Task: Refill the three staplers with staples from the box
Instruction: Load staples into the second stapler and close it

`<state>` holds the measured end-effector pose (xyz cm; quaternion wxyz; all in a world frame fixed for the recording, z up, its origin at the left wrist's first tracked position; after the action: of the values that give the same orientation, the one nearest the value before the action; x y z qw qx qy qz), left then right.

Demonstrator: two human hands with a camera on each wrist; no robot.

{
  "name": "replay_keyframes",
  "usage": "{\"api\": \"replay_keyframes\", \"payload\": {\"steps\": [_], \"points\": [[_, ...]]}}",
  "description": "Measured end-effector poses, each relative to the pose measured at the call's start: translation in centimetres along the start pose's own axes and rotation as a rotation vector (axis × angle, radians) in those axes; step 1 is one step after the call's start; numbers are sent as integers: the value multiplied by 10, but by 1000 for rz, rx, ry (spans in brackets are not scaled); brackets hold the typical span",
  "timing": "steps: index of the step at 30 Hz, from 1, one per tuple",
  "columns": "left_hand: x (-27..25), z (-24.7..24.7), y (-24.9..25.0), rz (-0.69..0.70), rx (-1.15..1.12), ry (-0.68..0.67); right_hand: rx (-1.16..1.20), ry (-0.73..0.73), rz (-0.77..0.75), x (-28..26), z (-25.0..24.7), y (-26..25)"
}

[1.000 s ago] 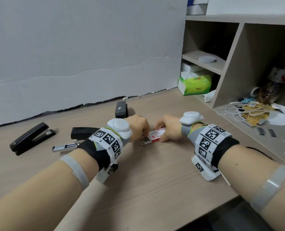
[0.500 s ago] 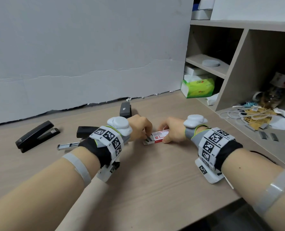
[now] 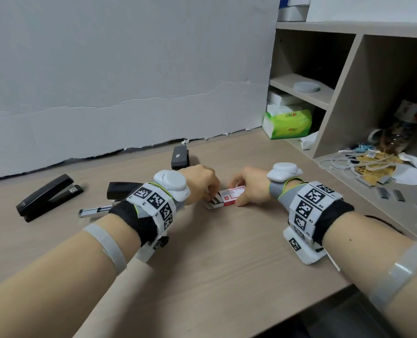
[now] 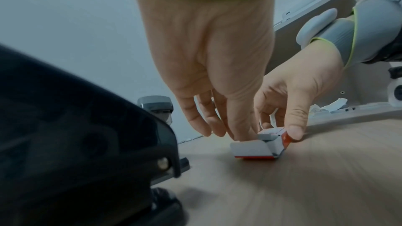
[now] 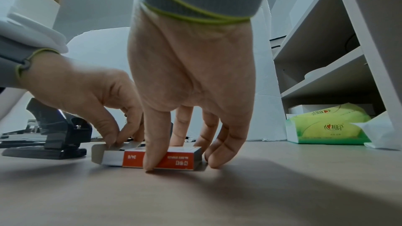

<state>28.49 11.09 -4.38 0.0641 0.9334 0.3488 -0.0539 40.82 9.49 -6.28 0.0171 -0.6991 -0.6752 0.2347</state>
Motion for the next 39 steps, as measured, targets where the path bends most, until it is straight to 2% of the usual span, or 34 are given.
{"api": "replay_keyframes", "payload": {"steps": [10,16,20,23,28,33,36,39], "points": [[-9,-5,-10,-12,19,-23,5,4,-5,-2,0,-1],[-21,-15,-9,-88,55,-37,-13,3,7,-5,-1,-2],[-30,-32,-14,-148,-53,60,-27,7,22,-8,-4,-4],[-36,-40,-16,-147,-250,157,-28,116,-32,-15,-18,-19],[-50,-51,-13,-88,-505,284,364,179,-192,-32,-36,-64],[-74,-62,-19,-66,-660,396,701,129,-195,-44,-39,-83],[-95,-68,-25,-71,-661,431,787,84,-217,-48,-36,-101],[-116,-74,-34,-103,-543,468,845,65,-230,-50,-33,-119]]}}
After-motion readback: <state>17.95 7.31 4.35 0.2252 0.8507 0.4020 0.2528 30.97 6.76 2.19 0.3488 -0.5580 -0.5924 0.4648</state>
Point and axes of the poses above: each hand's wrist, its own x-axis towards the middle knuckle, its own z-axis out of the palm, y = z × x, the point moved 8 cm from there along x, towards the middle knuckle, and after that the axes turned 5 degrees about z, right-handed, at the moved point
